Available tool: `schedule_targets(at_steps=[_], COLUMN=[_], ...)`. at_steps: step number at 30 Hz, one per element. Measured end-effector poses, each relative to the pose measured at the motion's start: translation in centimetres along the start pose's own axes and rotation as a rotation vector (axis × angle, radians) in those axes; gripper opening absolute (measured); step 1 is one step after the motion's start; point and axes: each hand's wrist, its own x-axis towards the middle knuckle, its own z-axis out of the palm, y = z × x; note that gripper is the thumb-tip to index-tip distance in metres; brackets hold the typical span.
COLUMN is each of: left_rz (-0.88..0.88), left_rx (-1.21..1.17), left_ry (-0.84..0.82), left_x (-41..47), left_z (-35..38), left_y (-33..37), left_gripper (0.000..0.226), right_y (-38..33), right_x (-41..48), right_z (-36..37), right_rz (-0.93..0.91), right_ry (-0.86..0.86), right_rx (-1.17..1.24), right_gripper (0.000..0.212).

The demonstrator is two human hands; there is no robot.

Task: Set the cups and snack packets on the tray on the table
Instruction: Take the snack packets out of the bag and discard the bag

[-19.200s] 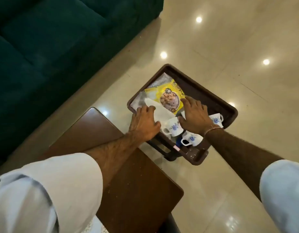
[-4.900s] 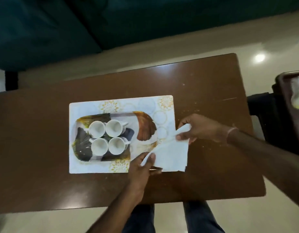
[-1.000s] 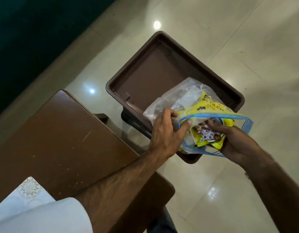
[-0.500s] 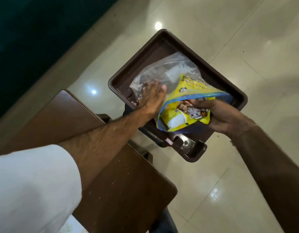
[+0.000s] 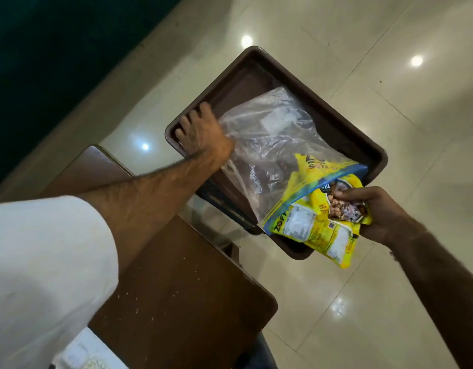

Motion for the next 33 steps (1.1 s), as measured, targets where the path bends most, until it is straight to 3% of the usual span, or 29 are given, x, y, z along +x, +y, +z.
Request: schedule_targets(at_steps=[2,4,7,9,13,16,19,22,26,29,30,31,33], left_rz=[-0.051,-0.024,-0.027,-0.160,-0.376,-0.368,-0.324,-0.308,-0.275,-0.198,-0.162,-0.149,-0.150], left_rx=[0.026,-0.031,-0.405,-0.727,-1.338,-1.557,-1.640,-1.768,-1.781,-1.702,-1.687,-1.686,-1.698], left_ry=[-0.124,-0.123,-0.016,0.009,-0.102,-0.152,-0.194,-0.237,-0.415,-0.585,-0.638,-0.676,-0.710], left_x=[0.8,1.0,0.6,0.6,0.2,-0.8,-1.6,-2.2,-3.1,-4.3,-4.5,-4.6,-4.8], left_z=[-0.4,-0.8,-2.2,-3.8,-7.3,-9.6,-11.5,-12.8,-13.7,-13.9,-13.9,-13.8,-13.7], left_y=[-0.3,-0.8,-2.2,-3.4,-6.6,-9.0,-10.7,-12.2,-13.6,-13.0,-12.6,-12.2,-11.5], left_gripper=[0.073,0.047,0.017,0.005,0.019,0.045,0.037,0.039,0.070,0.045,0.042,0.045,0.051], right_y=[0.1,0.0,-0.4,-0.7,-1.1,-1.5,-2.0,-2.1,-2.3,-3.4,-4.1,-5.0,-6.5], right_x=[-0.4,-0.8,-1.4,-1.3,0.3,2.6,5.3,7.6,8.2,6.6,6.0,5.4,4.3], right_z=[-0.4,-1.2,-2.3,-2.7,-2.1,0.4,3.7,6.4,7.3,8.5,9.3,10.5,13.3], right_rz=[0.055,0.087,0.106,0.092,-0.012,-0.169,-0.221,-0.199,-0.219,-0.468,-0.610,-0.691,-0.524], right_ry=[-0.054,-0.077,-0.084,-0.077,0.007,0.041,0.050,0.195,0.459,0.902,0.919,0.743,0.147], right_rx=[0.004,-0.012,-0.018,-0.005,0.071,0.136,0.137,0.041,-0.167,-0.665,-0.727,-0.688,-0.507], right_gripper=[0.041,0.053,0.066,0.063,0.029,0.030,0.036,0.043,0.051,0.075,0.072,0.066,0.066])
